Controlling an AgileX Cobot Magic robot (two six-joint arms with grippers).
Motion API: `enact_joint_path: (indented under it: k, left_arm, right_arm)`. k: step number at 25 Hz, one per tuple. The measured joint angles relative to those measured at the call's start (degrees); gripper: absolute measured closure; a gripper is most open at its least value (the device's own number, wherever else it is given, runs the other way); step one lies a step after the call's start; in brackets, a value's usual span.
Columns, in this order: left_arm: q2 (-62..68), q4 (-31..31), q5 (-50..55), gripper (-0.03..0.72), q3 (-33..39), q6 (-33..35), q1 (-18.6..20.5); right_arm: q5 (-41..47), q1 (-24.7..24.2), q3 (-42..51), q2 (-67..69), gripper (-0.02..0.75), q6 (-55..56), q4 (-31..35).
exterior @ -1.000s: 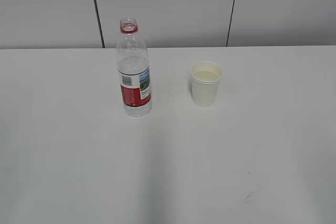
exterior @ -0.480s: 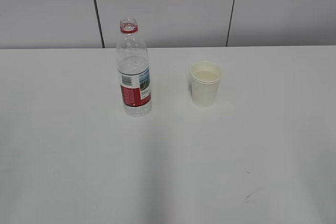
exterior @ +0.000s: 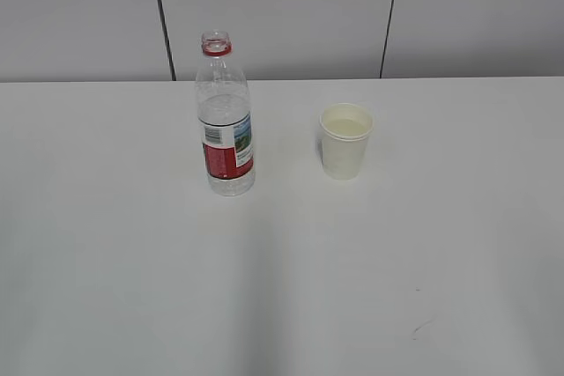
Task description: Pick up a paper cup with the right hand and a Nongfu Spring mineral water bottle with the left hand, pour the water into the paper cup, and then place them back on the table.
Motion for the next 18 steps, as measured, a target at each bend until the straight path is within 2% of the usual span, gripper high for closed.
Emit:
enact_joint_path:
  k: [18]
  left_arm:
    - [0.0, 0.0, 0.0, 0.225, 0.0, 0.0, 0.0]
  right_arm:
    - [0.0, 0.0, 0.0, 0.0, 0.156, 0.0, -0.1]
